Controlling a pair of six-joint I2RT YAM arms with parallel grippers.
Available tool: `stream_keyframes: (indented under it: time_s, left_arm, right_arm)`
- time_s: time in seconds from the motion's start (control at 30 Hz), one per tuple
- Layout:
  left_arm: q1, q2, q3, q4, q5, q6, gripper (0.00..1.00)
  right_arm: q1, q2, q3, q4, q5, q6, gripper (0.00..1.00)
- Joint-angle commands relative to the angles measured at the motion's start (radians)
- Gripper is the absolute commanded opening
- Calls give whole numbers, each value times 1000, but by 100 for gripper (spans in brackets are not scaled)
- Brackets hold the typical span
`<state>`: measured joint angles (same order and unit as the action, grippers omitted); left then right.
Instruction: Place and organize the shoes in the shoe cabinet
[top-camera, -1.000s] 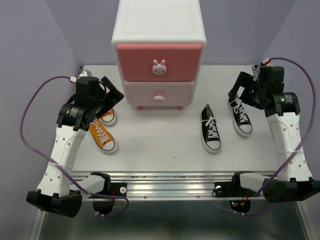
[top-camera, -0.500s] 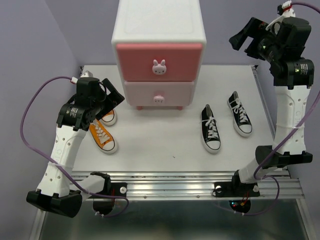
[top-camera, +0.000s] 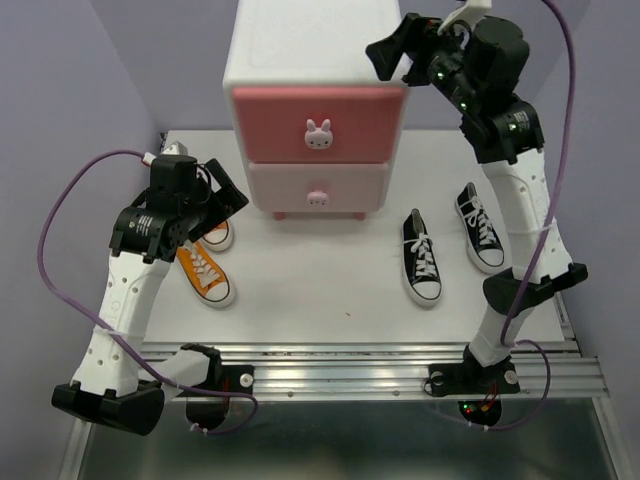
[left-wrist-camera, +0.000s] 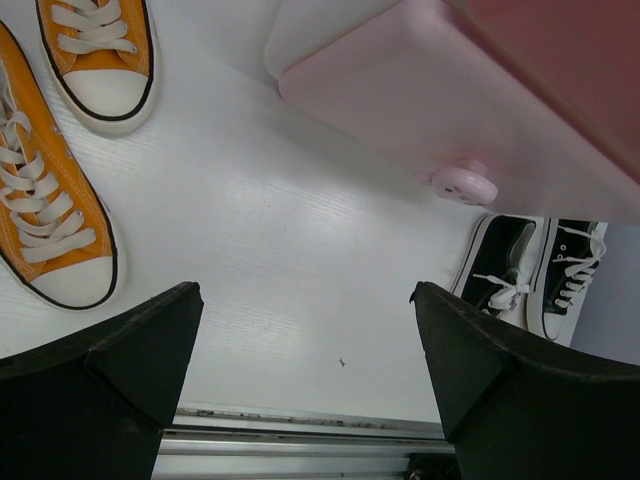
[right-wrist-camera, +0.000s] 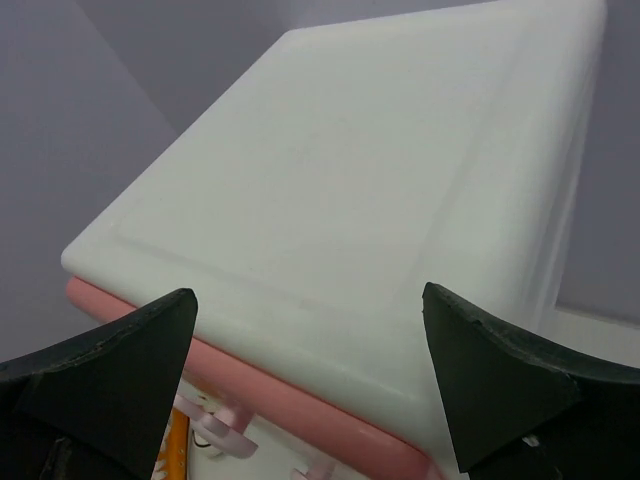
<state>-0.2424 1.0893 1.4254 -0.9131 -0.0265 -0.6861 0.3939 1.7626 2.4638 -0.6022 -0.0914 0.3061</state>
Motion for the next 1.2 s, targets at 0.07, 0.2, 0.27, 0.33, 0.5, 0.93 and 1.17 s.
stream_keyframes:
  time_s: [0.07, 0.2, 0.27, 0.33, 0.5, 0.93, 1.17]
  left_arm:
    - [-11, -6, 76, 5, 10, 40, 99]
    - [-41, 7, 147, -1, -19, 60, 99]
    - [-60, 15, 182, -6, -44, 60, 99]
    - [-89, 33, 236, -10, -79, 57, 99]
    - [-191, 98, 351, 0, -164, 46, 99]
    - [-553, 334, 606, 66, -407, -12, 99]
    - [-575, 405, 621, 152, -467, -20, 99]
  right_arm:
    - [80, 109, 84, 159, 178, -97, 100]
    - [91, 153, 96, 229, 248, -125, 100]
    - [101, 166, 96, 234, 263, -139, 100]
    - [102, 187, 98, 202, 266, -174, 100]
    - [155, 215, 83, 125, 292, -295, 98]
    - [203, 264, 61, -27, 314, -371, 79]
    - [212, 256, 27, -59, 260, -341, 75]
